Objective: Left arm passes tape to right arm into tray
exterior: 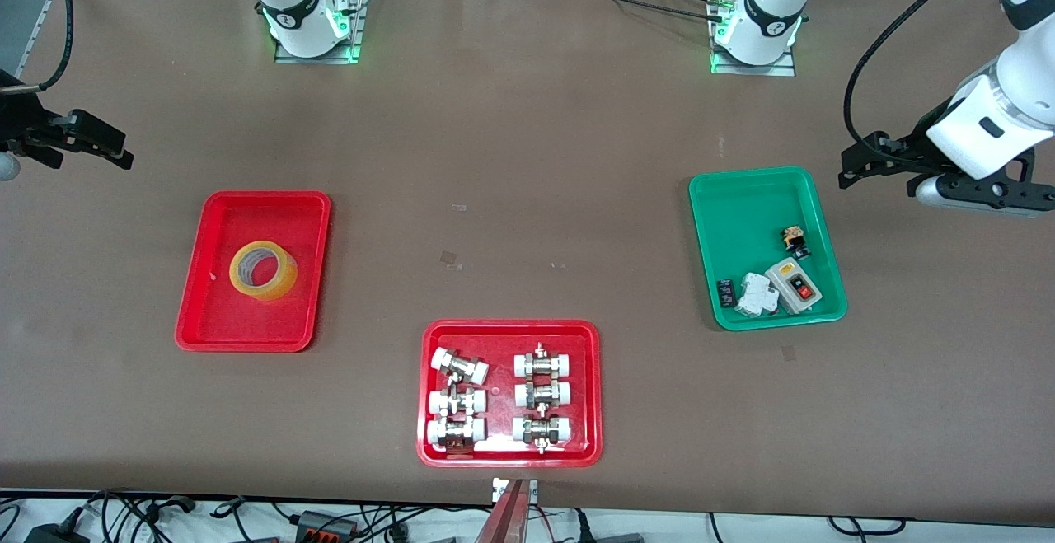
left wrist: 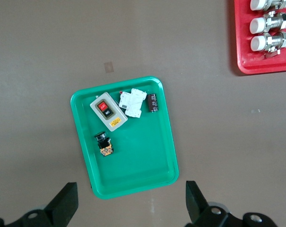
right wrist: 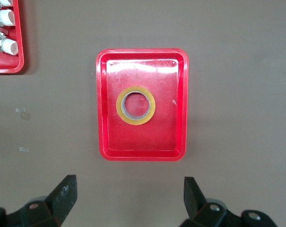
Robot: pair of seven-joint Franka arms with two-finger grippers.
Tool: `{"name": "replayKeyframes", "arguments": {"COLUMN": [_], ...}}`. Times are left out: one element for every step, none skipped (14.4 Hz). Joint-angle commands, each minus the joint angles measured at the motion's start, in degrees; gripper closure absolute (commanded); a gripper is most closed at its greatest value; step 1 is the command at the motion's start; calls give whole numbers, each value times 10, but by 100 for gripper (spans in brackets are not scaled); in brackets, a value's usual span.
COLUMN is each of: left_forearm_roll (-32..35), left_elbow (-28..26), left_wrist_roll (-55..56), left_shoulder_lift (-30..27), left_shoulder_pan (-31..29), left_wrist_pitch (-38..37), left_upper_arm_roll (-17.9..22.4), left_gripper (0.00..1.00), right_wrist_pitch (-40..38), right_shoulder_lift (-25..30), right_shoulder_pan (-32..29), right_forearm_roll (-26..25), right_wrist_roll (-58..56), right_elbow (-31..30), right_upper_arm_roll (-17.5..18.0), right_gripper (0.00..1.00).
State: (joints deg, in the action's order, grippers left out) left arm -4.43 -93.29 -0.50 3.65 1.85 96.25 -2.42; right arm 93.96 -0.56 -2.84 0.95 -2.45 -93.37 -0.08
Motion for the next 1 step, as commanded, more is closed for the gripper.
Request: {"name": "replayKeyframes", "arguments": {"left_forearm_roll": [-1], "left_elbow": [4], "left_wrist_roll": [-8], "left_shoulder_lift": [19], "left_shoulder_pan": [-2], "left_wrist_pitch": [35], "left_upper_arm_roll": [0], "left_gripper": [0], "right_wrist_pitch": [-2], "right_shoulder_lift": [14], "right_shoulder_pan": [-2], "right_forearm_roll": [5], "right_wrist_roll": [-6], "right_elbow": [-12], "right_upper_arm_roll": [2], "right_gripper": [0]}}
